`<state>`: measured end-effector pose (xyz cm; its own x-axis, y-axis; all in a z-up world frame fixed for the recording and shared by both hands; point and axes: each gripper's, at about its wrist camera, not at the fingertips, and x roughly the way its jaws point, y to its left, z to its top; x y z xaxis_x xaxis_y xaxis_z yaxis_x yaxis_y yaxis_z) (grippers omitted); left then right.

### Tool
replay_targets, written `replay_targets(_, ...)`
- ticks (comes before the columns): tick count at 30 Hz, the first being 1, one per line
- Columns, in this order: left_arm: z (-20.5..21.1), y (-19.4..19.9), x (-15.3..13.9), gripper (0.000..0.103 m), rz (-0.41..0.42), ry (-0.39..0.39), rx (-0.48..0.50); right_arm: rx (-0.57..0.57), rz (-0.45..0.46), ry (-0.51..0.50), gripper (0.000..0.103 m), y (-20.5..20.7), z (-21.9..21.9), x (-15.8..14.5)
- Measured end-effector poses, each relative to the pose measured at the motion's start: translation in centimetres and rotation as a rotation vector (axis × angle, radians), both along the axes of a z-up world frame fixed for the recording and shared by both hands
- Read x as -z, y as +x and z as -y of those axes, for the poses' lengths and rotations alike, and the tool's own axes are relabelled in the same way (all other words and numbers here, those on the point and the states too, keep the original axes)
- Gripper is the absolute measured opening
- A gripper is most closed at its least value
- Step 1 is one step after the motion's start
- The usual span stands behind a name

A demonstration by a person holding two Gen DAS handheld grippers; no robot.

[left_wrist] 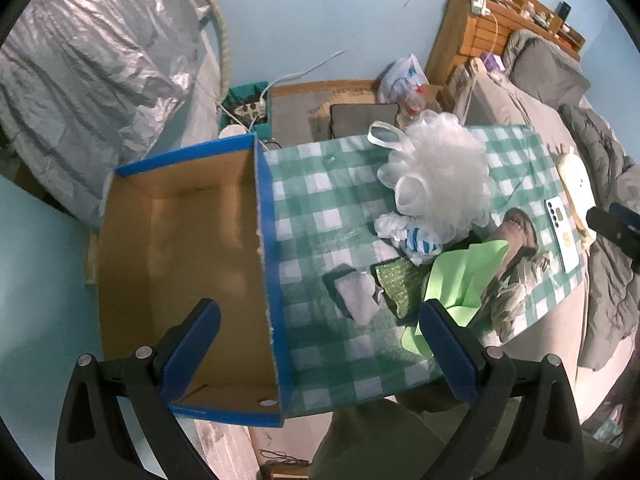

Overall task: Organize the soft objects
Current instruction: 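Lower both grippers, grasp the grey sock with left while right grasps grey bundle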

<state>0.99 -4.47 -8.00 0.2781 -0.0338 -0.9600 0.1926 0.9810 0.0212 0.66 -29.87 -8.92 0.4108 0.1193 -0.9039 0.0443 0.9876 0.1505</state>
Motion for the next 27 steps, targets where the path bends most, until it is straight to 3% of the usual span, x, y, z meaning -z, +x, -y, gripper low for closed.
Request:
replay_targets(16, 2.3, 0.5, 4.8, 0.1, -0.058, -0.002, 0.064, 0.0, -0.083, 0.009, 0.1, -2.5, 0.5, 6.2)
replay_targets(27, 3.5, 0.1, 7.7, 0.1, -0.125, 0.005, 0.051, -0.001, -0.143, 0.038, 0.1, -3.2, 0.6, 10.3)
